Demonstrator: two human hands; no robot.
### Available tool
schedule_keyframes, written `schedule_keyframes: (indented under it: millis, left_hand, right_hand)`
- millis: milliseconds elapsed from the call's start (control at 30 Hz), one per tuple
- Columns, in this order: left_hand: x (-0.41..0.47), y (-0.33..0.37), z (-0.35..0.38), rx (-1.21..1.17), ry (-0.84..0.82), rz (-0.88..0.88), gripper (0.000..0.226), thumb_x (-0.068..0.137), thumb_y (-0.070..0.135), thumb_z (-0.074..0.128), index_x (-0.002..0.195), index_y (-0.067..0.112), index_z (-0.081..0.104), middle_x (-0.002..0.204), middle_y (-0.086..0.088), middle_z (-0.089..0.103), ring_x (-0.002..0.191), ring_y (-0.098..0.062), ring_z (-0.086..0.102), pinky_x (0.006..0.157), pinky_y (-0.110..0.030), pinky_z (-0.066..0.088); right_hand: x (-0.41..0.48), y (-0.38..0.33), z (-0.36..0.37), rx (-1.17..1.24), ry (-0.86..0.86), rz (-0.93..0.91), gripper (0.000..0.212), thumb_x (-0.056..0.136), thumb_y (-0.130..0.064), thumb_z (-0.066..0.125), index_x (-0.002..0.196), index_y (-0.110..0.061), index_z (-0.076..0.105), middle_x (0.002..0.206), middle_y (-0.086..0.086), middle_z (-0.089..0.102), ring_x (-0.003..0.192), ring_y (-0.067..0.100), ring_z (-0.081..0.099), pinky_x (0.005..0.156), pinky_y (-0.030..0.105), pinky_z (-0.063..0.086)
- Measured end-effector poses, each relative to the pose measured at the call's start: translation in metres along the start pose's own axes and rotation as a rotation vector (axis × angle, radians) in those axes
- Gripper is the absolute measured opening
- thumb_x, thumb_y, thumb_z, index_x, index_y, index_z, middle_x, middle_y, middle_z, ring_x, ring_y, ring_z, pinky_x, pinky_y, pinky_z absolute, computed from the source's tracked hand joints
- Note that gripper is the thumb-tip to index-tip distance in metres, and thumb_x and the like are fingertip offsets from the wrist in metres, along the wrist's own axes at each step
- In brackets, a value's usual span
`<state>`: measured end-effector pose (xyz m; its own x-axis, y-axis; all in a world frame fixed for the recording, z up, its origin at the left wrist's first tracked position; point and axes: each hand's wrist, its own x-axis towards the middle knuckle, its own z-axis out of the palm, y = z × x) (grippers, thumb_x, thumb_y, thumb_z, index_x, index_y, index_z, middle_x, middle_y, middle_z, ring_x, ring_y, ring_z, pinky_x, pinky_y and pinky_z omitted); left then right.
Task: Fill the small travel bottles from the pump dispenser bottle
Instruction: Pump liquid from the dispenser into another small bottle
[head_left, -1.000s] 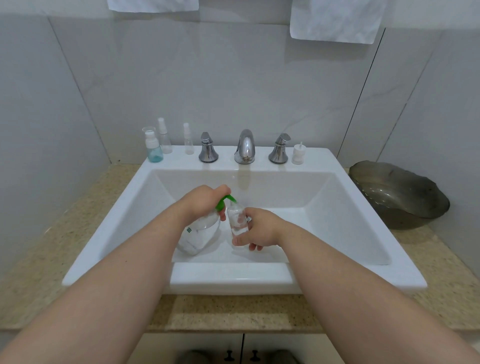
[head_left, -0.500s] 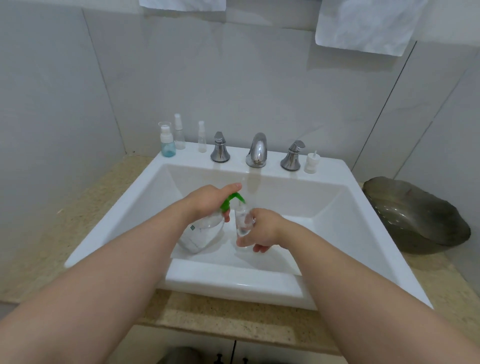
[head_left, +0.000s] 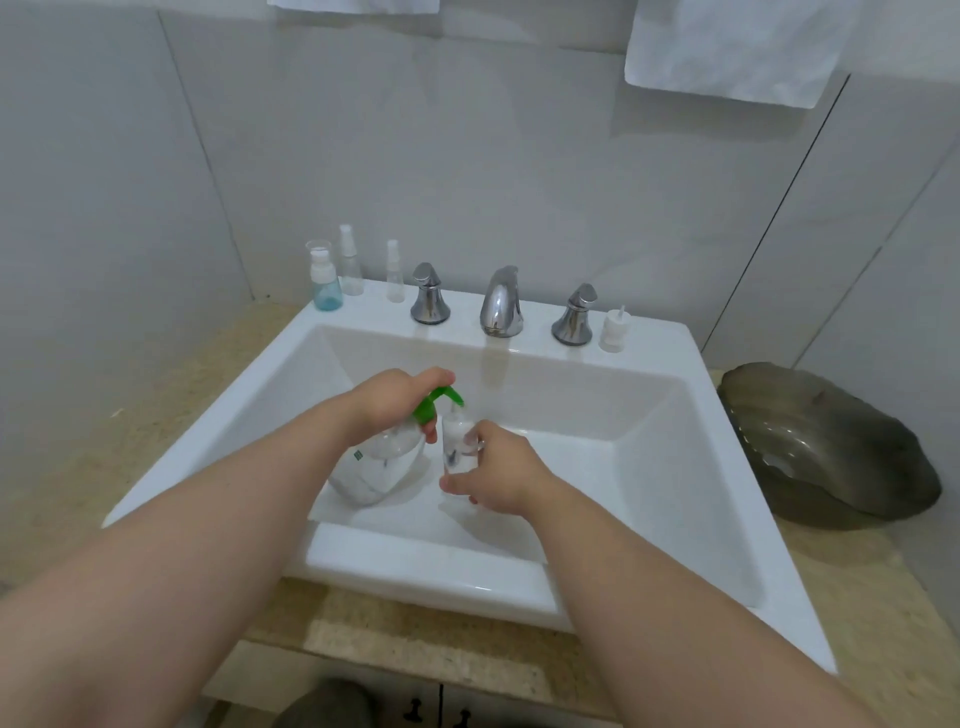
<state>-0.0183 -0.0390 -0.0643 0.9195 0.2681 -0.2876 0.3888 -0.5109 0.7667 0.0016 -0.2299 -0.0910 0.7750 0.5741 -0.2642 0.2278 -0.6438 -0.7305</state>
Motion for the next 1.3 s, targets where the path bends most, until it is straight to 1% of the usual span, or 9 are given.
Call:
schedule_keyframes:
  millis: [133,400,500,633,767,867,1033,1167,1300]
  left_hand:
    - [-0.001,0.0,0.0,0.008,-0.017,0.031,0.068,0.099,0.058,0.042,0.061,0.01,0.071,0.079,-0.006,0.079,0.074,-0.024,0.044,0.077,-0.036,0.041]
    - [0.001,-0.004,-0.002,0.013,-0.045,0.062,0.062,0.091,0.057,0.042,0.054,0.016,0.068,0.084,-0.012,0.078,0.075,-0.026,0.046,0.078,-0.039,0.041]
    - [0.003,-0.004,-0.002,0.02,-0.043,0.073,0.065,0.094,0.057,0.039,0.055,0.014,0.068,0.084,-0.012,0.079,0.074,-0.026,0.046,0.079,-0.041,0.042]
    - [0.004,-0.007,0.001,0.017,-0.024,0.09,0.077,0.099,0.068,0.038,0.058,0.013,0.072,0.078,-0.003,0.079,0.081,-0.024,0.058,0.093,-0.04,0.043]
    - [0.009,-0.01,0.001,0.059,-0.017,0.12,0.085,0.094,0.078,0.037,0.059,0.012,0.076,0.086,-0.004,0.079,0.094,-0.023,0.064,0.095,-0.038,0.042]
    - [0.012,-0.011,0.0,0.061,-0.015,0.119,0.082,0.093,0.075,0.041,0.061,0.01,0.077,0.089,-0.01,0.078,0.085,-0.024,0.061,0.095,-0.038,0.045]
    - [0.01,-0.011,-0.001,0.052,0.01,0.126,0.077,0.095,0.069,0.041,0.061,0.01,0.078,0.085,-0.008,0.079,0.078,-0.023,0.057,0.091,-0.038,0.046]
    - [0.007,-0.008,0.0,0.05,-0.016,0.123,0.076,0.095,0.067,0.04,0.064,0.007,0.076,0.08,-0.003,0.079,0.077,-0.022,0.055,0.093,-0.04,0.047]
    - [0.005,-0.009,0.0,0.051,-0.011,0.118,0.077,0.091,0.07,0.039,0.061,0.009,0.076,0.083,-0.005,0.079,0.075,-0.022,0.053,0.094,-0.043,0.048]
  right_hand:
    - [0.002,0.003,-0.002,-0.032,0.002,-0.025,0.048,0.08,-0.032,0.085,0.112,-0.023,0.05,0.113,0.001,0.061,0.093,0.025,0.068,0.076,0.034,0.056]
    - [0.005,0.002,-0.005,0.005,-0.059,-0.016,0.039,0.08,-0.025,0.086,0.098,-0.029,0.052,0.109,-0.003,0.059,0.069,0.019,0.07,0.062,0.029,0.057]
    - [0.007,0.001,-0.004,0.022,-0.057,-0.005,0.041,0.081,-0.022,0.087,0.103,-0.024,0.053,0.103,-0.005,0.056,0.066,0.018,0.069,0.057,0.025,0.053]
    - [0.006,0.0,-0.003,0.028,-0.04,0.021,0.049,0.081,-0.023,0.087,0.117,-0.02,0.053,0.101,-0.006,0.054,0.065,0.016,0.07,0.057,0.024,0.055]
    - [0.003,0.004,-0.006,0.032,-0.007,0.041,0.053,0.079,-0.024,0.088,0.12,-0.018,0.055,0.112,0.0,0.056,0.065,0.017,0.07,0.056,0.023,0.054]
    - [0.001,0.004,-0.007,0.014,0.003,0.044,0.05,0.079,-0.024,0.089,0.116,-0.018,0.056,0.112,0.0,0.06,0.068,0.018,0.07,0.059,0.025,0.055]
    - [0.006,0.006,-0.009,-0.055,0.026,0.03,0.044,0.075,-0.03,0.091,0.109,-0.013,0.068,0.108,0.008,0.073,0.081,0.023,0.077,0.082,0.043,0.063]
    - [0.005,0.006,-0.011,-0.061,0.016,0.01,0.034,0.078,-0.027,0.088,0.104,-0.012,0.071,0.108,0.007,0.073,0.075,0.021,0.074,0.081,0.038,0.063]
    - [0.006,0.008,-0.012,-0.049,0.011,-0.009,0.035,0.078,-0.025,0.089,0.104,-0.015,0.068,0.11,0.0,0.07,0.069,0.017,0.07,0.074,0.033,0.062]
